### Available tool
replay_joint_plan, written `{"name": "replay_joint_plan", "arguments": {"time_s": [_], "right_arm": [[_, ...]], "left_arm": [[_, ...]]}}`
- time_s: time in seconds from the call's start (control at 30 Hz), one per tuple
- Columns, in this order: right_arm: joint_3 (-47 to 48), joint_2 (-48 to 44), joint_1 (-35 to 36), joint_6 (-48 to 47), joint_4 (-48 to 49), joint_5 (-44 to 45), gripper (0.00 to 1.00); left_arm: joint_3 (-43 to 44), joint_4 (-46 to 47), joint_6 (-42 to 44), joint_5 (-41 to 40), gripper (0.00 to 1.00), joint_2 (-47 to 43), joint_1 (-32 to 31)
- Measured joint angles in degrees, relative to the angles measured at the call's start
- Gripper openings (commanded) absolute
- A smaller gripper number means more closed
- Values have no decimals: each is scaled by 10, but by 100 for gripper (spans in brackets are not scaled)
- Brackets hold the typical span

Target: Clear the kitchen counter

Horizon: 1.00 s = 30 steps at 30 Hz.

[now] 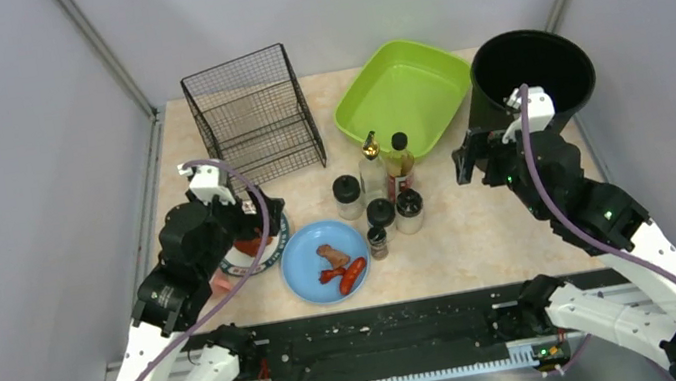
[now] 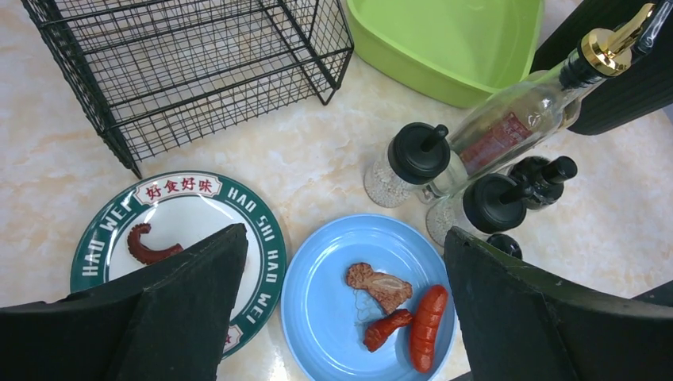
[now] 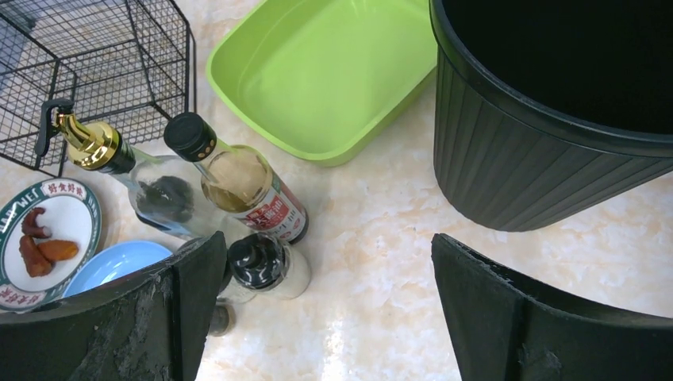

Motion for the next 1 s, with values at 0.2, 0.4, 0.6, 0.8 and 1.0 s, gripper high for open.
{"name": "replay_joint_plan", "arguments": {"time_s": [0.2, 0.4, 0.6, 0.8, 1.0], "right_arm": [[0, 2, 0, -20, 1, -24, 99], [0, 3, 0, -44, 3, -34, 98], [0, 19, 0, -81, 33, -64, 95], [-41, 30, 0, -107, 106, -91, 90], [-72, 55, 0, -115, 156, -97, 84]], "left_arm": [[-4, 5, 0, -10, 99, 0, 0], [-12, 5, 0, -11, 99, -12, 0], [-18, 4, 2, -7, 99, -27, 0], [-19, 4, 7, 0, 99, -27, 0], [-19, 4, 9, -1, 98, -27, 0]]}}
